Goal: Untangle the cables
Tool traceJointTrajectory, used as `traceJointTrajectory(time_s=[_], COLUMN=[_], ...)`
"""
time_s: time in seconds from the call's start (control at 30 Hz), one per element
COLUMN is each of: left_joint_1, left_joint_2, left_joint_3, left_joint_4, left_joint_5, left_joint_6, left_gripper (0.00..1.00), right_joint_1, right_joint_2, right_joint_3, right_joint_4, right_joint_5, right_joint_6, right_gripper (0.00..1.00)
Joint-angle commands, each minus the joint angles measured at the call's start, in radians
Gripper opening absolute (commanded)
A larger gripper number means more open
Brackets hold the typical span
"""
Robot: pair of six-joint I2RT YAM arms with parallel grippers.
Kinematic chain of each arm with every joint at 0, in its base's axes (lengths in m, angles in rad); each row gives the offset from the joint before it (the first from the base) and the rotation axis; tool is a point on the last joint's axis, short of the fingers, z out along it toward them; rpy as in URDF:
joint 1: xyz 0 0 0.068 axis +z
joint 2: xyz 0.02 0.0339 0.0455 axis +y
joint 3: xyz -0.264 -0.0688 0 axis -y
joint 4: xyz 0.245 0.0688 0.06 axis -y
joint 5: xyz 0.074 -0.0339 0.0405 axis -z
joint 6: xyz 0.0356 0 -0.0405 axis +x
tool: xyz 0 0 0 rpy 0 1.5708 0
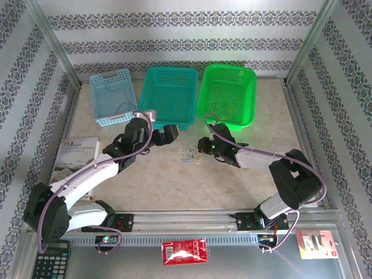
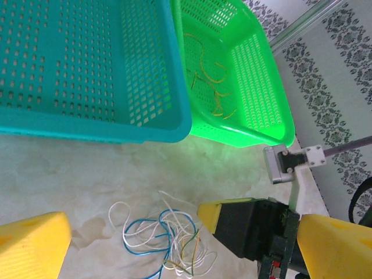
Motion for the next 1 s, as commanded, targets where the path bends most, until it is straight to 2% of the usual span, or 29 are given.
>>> traceJointTrajectory(time_s=[0.0,0.4,0.63,0.97], left_joint_1=[0.016,0.026,0.025,0.024], left_joint_2=[-0.025,0.014,0.075,0.116], left_joint_3=[0.055,0.024,-0.014,-0.045], left_joint_4=[-0.031,0.004,0.043,0.094], left_joint_5=[0.005,0.081,0.207,0.295], left_joint_6=[0.045,0.104,0.177,0.283], left_gripper=[1.0,1.0,1.0,1.0], right_joint_1=[0.009,0.009,0.015,0.018], right_joint_2=[-0.052,-0.245,-0.34,-0.412], right_joint_3=[0.016,0.061,0.11,0.166], right_joint_4=[0.012,-0.096,-0.159,-0.177], right_joint_5=[-0.012,-0.034,-0.059,-0.084], right_joint_6=[-0.004,-0.032,-0.043,-0.02], right_gripper=[0.0,0.0,0.0,0.0])
